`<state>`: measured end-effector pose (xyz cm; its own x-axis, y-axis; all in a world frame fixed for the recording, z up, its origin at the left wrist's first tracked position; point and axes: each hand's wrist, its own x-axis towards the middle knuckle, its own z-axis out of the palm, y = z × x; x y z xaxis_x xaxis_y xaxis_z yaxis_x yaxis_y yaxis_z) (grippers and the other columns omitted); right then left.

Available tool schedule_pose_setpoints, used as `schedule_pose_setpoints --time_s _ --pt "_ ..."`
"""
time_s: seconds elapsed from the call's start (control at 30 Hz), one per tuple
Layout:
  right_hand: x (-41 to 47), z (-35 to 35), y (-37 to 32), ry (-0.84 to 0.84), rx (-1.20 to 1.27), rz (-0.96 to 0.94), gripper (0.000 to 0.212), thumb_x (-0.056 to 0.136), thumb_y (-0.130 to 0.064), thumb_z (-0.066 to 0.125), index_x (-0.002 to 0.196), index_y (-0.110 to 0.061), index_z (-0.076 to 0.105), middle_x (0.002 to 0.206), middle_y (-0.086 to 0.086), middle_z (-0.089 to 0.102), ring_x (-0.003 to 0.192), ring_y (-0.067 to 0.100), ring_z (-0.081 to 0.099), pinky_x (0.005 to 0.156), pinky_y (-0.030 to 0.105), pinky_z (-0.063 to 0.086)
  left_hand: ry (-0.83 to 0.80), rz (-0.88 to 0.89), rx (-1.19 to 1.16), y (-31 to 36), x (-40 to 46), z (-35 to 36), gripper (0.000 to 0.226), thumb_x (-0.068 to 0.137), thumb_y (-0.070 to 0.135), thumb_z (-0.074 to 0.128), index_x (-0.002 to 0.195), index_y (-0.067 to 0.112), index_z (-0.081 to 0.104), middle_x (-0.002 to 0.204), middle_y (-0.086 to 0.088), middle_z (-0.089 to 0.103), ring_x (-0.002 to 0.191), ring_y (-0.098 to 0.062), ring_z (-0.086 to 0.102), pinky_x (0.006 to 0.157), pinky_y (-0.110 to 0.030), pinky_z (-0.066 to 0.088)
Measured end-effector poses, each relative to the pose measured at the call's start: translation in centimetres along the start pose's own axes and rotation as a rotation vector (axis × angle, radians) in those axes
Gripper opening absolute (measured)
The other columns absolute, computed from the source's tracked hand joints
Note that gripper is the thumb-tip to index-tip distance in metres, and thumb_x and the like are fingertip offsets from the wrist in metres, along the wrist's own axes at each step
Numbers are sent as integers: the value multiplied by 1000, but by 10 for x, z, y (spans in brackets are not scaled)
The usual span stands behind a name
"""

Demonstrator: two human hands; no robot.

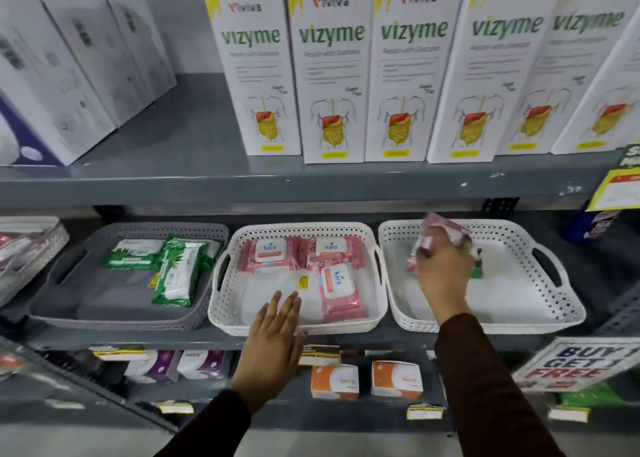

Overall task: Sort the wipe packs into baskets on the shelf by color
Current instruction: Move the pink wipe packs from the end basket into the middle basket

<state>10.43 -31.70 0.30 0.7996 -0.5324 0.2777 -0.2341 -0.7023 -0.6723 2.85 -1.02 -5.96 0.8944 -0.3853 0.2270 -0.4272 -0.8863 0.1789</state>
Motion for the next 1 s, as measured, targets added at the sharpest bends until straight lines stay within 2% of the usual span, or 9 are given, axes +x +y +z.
schedule_pose_setpoints --time_s 0.1,0.17,0.37,0.43,0.5,0.6,0.77,0.9,1.0 --pt "-35 33 -56 -243 357 -228 42 85 0 69 114 -30 65 132 11 42 91 22 66 71 26 62 27 -84 -26 -25 -15 -10 58 100 39 26 150 10 30 157 -5 26 148 -23 8 116 -42 12" --pt "-60 56 -90 -468 460 -312 38 87 2 67 113 -25 67 131 8 45 92 19 69 64 24 62 41 -103 -30 -36 -22 -15 57 100 38 27 148 8 33 156 -6 28 147 -25 10 116 -43 14" --pt "-100 152 -117 -656 73 -584 58 86 -1 64 126 -42 56 156 11 29 119 34 61 88 46 57 62 -100 -31 -47 -36 -28 51 101 35 31 140 7 48 146 -8 46 139 -25 36 116 -30 14" --pt "-104 167 -113 -752 4 -632 81 83 12 55 138 -46 44 166 10 6 128 34 56 80 42 58 75 -115 -24 -46 -38 -30 51 101 35 31 139 6 49 144 -9 50 137 -25 38 116 -31 15" --pt "-103 161 -112 -831 34 -657 79 88 10 51 143 -46 41 167 8 8 130 28 55 84 33 55 85 -130 -20 -43 -39 -29 50 100 34 34 137 5 51 142 -10 51 135 -27 41 115 -33 16" --pt "-82 133 -107 -700 208 -608 49 97 -12 54 141 -34 51 162 9 25 135 23 47 109 38 45 90 -87 -16 -31 -34 -21 49 99 33 36 137 4 51 142 -11 50 135 -30 42 114 -37 18" --pt "-6 69 -41 -247 83 -294 49 82 1 58 123 -23 65 125 14 64 110 35 63 101 50 48 78 21 -50 6 -12 -2 50 100 35 36 139 7 48 144 -12 48 137 -27 37 116 -37 14" --pt "46 22 24 -379 -366 154 64 87 -20 60 147 -29 37 161 16 25 149 39 18 112 69 21 70 73 -69 32 4 7 50 100 35 34 141 9 45 145 -10 48 138 -28 36 116 -37 12" --pt "53 8 57 -576 -403 209 86 83 -32 66 154 -28 18 164 13 11 150 40 9 111 68 25 50 105 -80 44 11 11 53 103 39 25 145 11 40 149 -7 43 141 -26 30 116 -40 13"
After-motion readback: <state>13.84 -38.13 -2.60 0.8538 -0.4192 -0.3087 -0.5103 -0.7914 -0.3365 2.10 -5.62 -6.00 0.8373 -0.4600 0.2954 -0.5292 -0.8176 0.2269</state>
